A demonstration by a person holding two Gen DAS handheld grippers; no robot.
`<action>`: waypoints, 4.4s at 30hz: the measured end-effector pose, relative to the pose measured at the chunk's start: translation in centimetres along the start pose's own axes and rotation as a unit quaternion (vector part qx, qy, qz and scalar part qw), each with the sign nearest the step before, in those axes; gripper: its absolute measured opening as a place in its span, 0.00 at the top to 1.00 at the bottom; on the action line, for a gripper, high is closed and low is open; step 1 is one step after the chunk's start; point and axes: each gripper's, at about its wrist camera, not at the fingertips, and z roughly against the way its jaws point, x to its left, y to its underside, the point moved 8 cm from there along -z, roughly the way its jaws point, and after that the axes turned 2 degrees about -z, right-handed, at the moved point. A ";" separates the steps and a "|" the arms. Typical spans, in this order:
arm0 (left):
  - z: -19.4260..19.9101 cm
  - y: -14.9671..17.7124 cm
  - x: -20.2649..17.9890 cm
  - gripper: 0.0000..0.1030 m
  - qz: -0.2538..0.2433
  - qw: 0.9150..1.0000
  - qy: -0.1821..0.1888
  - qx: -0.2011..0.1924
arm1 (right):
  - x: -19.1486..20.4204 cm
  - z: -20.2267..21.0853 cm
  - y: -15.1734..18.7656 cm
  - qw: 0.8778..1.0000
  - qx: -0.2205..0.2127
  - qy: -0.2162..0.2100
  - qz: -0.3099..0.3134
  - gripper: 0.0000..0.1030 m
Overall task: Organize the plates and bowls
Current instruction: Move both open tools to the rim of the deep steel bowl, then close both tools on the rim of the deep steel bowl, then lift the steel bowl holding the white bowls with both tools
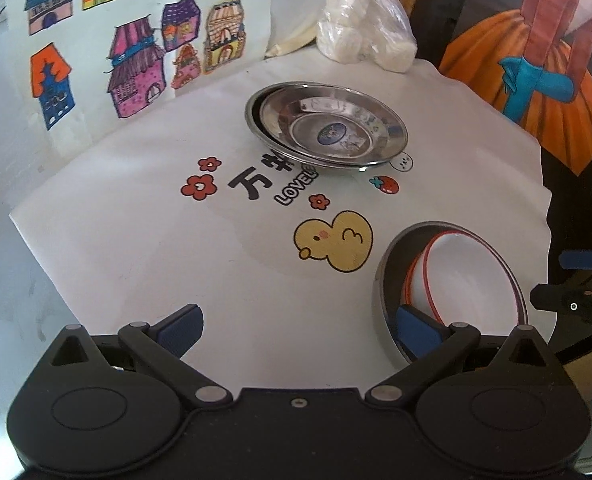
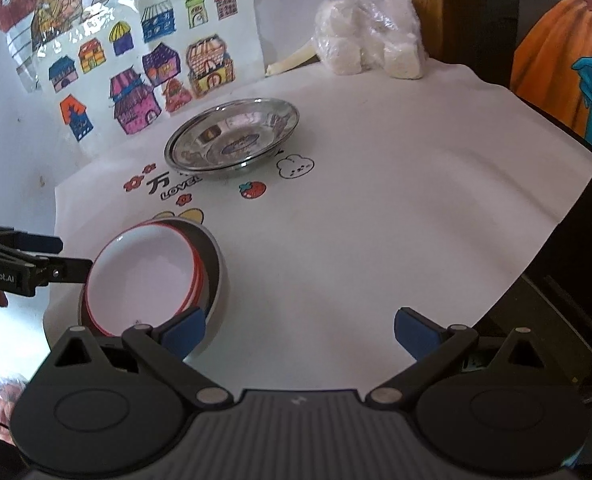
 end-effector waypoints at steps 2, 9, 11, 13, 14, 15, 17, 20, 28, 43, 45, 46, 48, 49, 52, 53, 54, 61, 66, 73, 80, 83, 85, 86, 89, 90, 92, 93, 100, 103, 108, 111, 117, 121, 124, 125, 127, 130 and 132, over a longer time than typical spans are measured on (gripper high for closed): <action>-0.3 0.0 -0.3 0.01 -0.006 1.000 -0.001 0.004 | 0.1 -0.2 0.0 1.000 0.004 -0.006 -0.001 0.00; -1.3 0.2 -0.7 0.01 -0.023 0.999 -0.011 0.023 | 0.2 -1.0 -0.2 0.999 0.020 -0.028 -0.007 0.00; -1.5 0.2 -0.9 0.01 -0.028 0.999 -0.012 0.027 | 0.3 -1.3 -0.2 0.999 0.025 -0.024 -0.003 0.00; -1.6 0.2 -1.1 0.01 -0.033 0.999 -0.012 0.028 | 0.5 -1.4 -0.3 0.999 0.028 -0.025 0.000 0.00; -1.6 0.2 -1.2 0.01 -0.035 0.999 -0.013 0.029 | 0.5 -1.5 -0.3 0.999 0.029 -0.024 0.002 0.00; -1.7 0.2 -1.2 0.01 -0.036 0.999 -0.013 0.030 | 0.6 -1.5 -0.3 0.999 0.029 -0.023 0.005 0.00; -1.8 0.1 -1.3 0.01 -0.040 0.999 -0.017 0.031 | 0.8 -1.7 -0.4 0.999 0.032 -0.020 0.012 0.00; -1.9 0.0 -1.3 0.01 -0.045 0.998 -0.021 0.034 | 1.0 -2.0 -0.4 0.999 0.038 -0.018 0.017 0.00; -2.5 0.0 -1.8 0.01 -0.070 0.996 -0.033 0.041 | 1.2 -2.1 -0.6 0.998 0.047 -0.008 0.034 0.00; -2.6 0.1 -1.6 0.01 -0.056 0.998 -0.026 0.035 | 2.2 -2.1 -1.3 0.994 0.055 0.024 0.094 0.02; -2.5 0.1 -1.7 0.02 -0.060 0.997 -0.028 0.034 | 2.3 -2.0 -1.3 0.994 0.056 0.018 0.093 0.07; -2.5 0.0 -1.8 0.03 -0.062 0.997 -0.027 0.033 | 2.3 -2.0 -1.3 0.994 0.057 0.013 0.092 0.08; -2.4 0.0 -1.9 0.06 -0.063 0.997 -0.025 0.032 | 2.5 -1.8 -1.3 0.994 0.057 0.005 0.090 0.15; -2.4 -0.1 -1.9 0.06 -0.062 0.997 -0.023 0.031 | 2.5 -1.7 -1.3 0.994 0.057 0.001 0.090 0.17; -2.3 -0.1 -2.1 0.13 -0.058 0.998 -0.015 0.031 | 2.8 -1.4 -1.3 0.995 0.055 -0.013 0.083 0.28; -2.2 -0.1 -2.1 0.17 -0.052 0.998 -0.008 0.029 | 2.9 -1.3 -1.4 0.995 0.051 -0.015 0.080 0.35; -2.2 -0.1 -2.1 0.19 -0.045 0.999 -0.001 0.028 | 3.0 -1.3 -1.5 0.996 0.045 -0.015 0.077 0.38; -2.3 0.2 -2.0 0.25 -0.006 0.999 0.017 0.027 | 3.5 -1.5 -1.8 0.996 0.042 -0.018 0.077 0.54; -2.1 0.3 -2.4 0.41 0.001 0.999 0.031 0.018 | 3.5 -1.8 -1.8 0.997 0.050 -0.021 0.063 0.56; -2.0 0.2 -3.1 0.58 0.002 0.999 0.050 0.009 | 3.2 -2.5 -2.0 0.996 0.068 -0.027 0.044 0.60; -2.3 0.2 -3.4 0.67 0.007 0.998 0.054 0.010 | 3.8 -4.0 -2.5 0.994 0.100 -0.025 0.045 0.66; -2.3 0.2 -3.3 0.69 0.013 0.998 0.057 0.009 | 3.7 -4.5 -2.4 0.993 0.109 -0.033 0.031 0.67; -2.3 0.2 -3.3 0.69 0.015 0.998 0.058 0.008 | 3.5 -4.4 -2.3 0.993 0.111 -0.039 0.025 0.70; -2.3 0.2 -3.3 0.69 0.017 0.998 0.058 0.007 | 3.5 -4.4 -2.3 0.993 0.111 -0.042 0.021 0.70; -2.4 0.2 -3.4 0.69 0.022 0.998 0.063 0.007 | 3.2 -4.2 -2.0 0.993 0.112 -0.047 0.014 0.70; -2.4 0.2 -3.4 0.69 0.022 0.998 0.065 0.008 | 3.1 -4.2 -1.9 0.993 0.112 -0.047 0.013 0.69; -2.4 0.2 -3.6 0.69 0.020 0.998 0.066 0.007 | 2.8 -4.0 -1.8 0.993 0.112 -0.046 0.010 0.68; -2.4 0.2 -3.6 0.69 0.019 0.998 0.066 0.006 | 2.8 -4.0 -1.8 0.993 0.112 -0.046 0.007 0.68; -2.5 0.2 -3.3 0.67 0.034 0.997 0.068 0.007 | 3.2 -3.8 -1.6 0.993 0.102 -0.054 0.007 0.81; -2.5 0.3 -3.4 0.69 0.040 0.997 0.070 0.005 | 3.5 -3.7 -1.6 0.993 0.097 -0.063 0.001 0.89; -2.4 0.6 -3.1 0.76 0.085 0.993 0.083 -0.005 | 2.9 -3.8 -1.5 0.992 0.094 -0.077 -0.031 0.89; -2.3 0.7 -3.4 0.81 0.093 0.992 0.080 -0.016 | 2.9 -3.8 -1.4 0.991 0.098 -0.078 -0.038 0.87; -2.2 0.8 -3.3 0.81 0.105 0.991 0.075 -0.024 | 2.9 -3.9 -1.4 0.991 0.106 -0.074 -0.042 0.86; -2.2 0.8 -3.3 0.84 0.109 0.991 0.077 -0.026 | 2.9 -3.9 -1.3 0.990 0.104 -0.080 -0.050 0.87; -2.1 0.7 -3.7 0.91 0.101 0.991 0.078 -0.029 | 3.0 -3.9 -1.3 0.991 0.100 -0.079 -0.050 0.88; -2.1 0.7 -3.8 0.92 0.098 0.992 0.075 -0.030 | 2.9 -3.9 -1.3 0.991 0.099 -0.079 -0.052 0.88; -2.1 0.7 -3.8 0.91 0.099 0.992 0.076 -0.030 | 2.8 -3.9 -1.2 0.990 0.099 -0.080 -0.055 0.88; -2.1 0.7 -3.6 0.91 0.105 0.991 0.076 -0.031 | 2.9 -3.9 -1.3 0.991 0.100 -0.075 -0.052 0.87; -2.1 0.8 -3.6 0.91 0.110 0.991 0.076 -0.030 | 2.9 -3.9 -1.3 0.991 0.101 -0.074 -0.054 0.87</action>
